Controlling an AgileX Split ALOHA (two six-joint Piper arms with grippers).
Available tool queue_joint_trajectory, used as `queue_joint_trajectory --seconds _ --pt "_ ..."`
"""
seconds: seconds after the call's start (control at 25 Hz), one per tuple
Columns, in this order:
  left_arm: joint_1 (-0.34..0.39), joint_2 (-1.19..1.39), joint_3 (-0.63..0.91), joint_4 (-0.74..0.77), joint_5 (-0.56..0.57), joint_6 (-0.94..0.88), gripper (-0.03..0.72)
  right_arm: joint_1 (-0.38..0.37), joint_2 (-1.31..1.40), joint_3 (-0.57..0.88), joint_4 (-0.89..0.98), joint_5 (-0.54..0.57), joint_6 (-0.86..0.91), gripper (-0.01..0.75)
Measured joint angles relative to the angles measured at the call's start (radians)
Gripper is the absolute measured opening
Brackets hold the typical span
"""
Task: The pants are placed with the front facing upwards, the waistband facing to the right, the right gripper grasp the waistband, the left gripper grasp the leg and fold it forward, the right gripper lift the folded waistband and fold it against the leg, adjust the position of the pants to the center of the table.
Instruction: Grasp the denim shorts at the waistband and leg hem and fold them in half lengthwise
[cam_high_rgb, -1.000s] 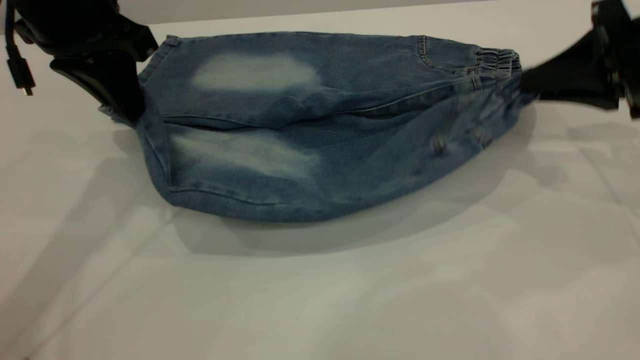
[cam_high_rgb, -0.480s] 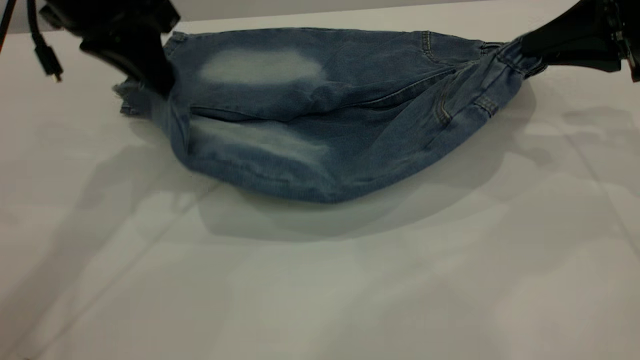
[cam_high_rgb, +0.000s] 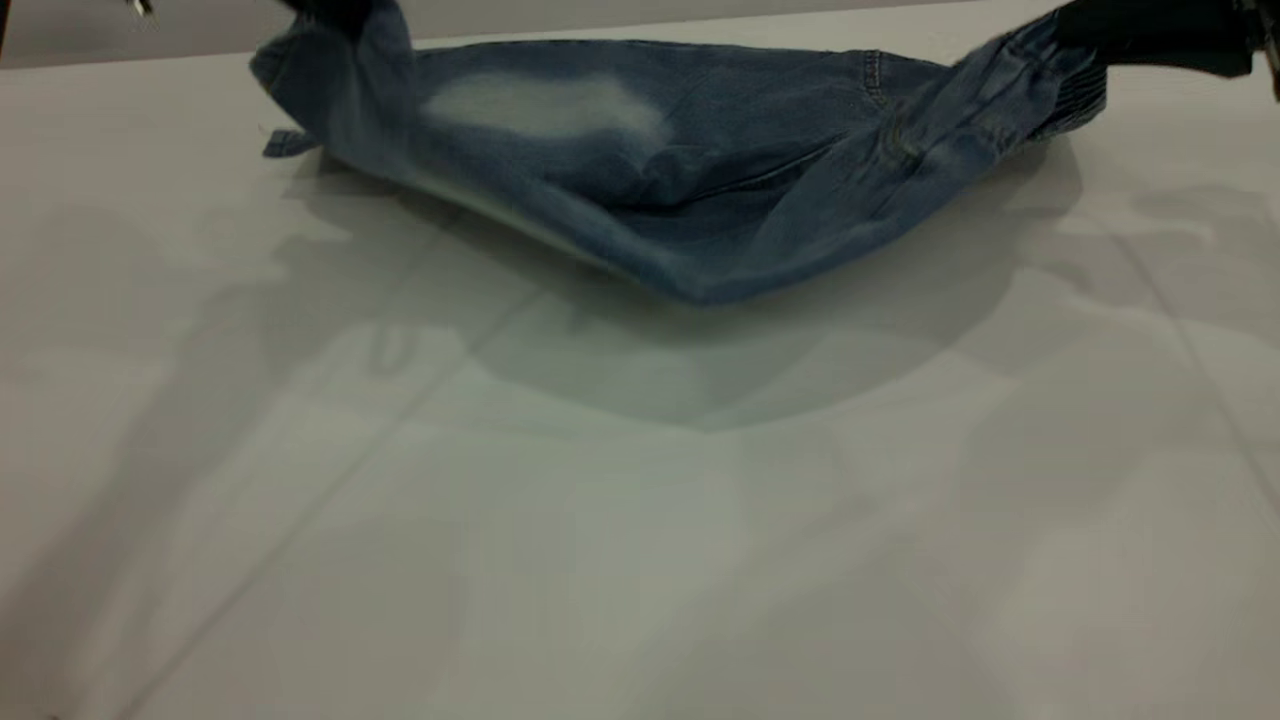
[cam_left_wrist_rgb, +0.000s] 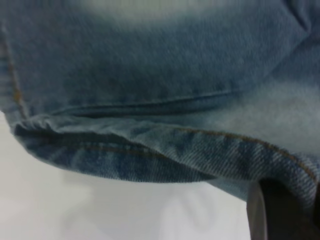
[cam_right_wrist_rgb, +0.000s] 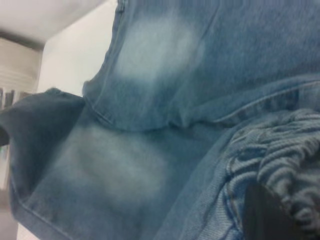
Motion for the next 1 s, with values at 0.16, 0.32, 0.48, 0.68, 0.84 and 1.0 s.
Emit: queue_joint_trajectory --seconds 0.16,0.32,0.48,0.68,0.84,1.0 --pt "0.0 0.0 -0.018 0.001 -0.005 0.0 0.057 -0.02 0.0 -0.027 -0.005 -0.001 0.031 0.043" --pt "0.0 0.0 -0.018 0.0 -0.028 0.0 0.057 -0.054 0.0 -0.03 -0.009 -0.003 0.047 0.043" --pt "0.001 -0.004 -0.018 -0.005 -0.034 0.0 0.057 -0.084 0.0 -0.03 -0.011 -0.003 0.054 0.043" --pt "0.0 -0.054 -0.018 -0.041 -0.013 0.025 0.057 -0.092 0.0 -0.03 -0.011 0.0 0.055 0.043" --pt "0.0 -0.103 -0.018 -0.063 -0.012 0.045 0.057 -0.092 0.0 -0.03 -0.013 0.002 0.055 0.043" --pt "0.0 -0.141 -0.018 -0.075 0.008 0.045 0.057 -0.092 0.0 -0.03 -0.013 0.004 0.055 0.043"
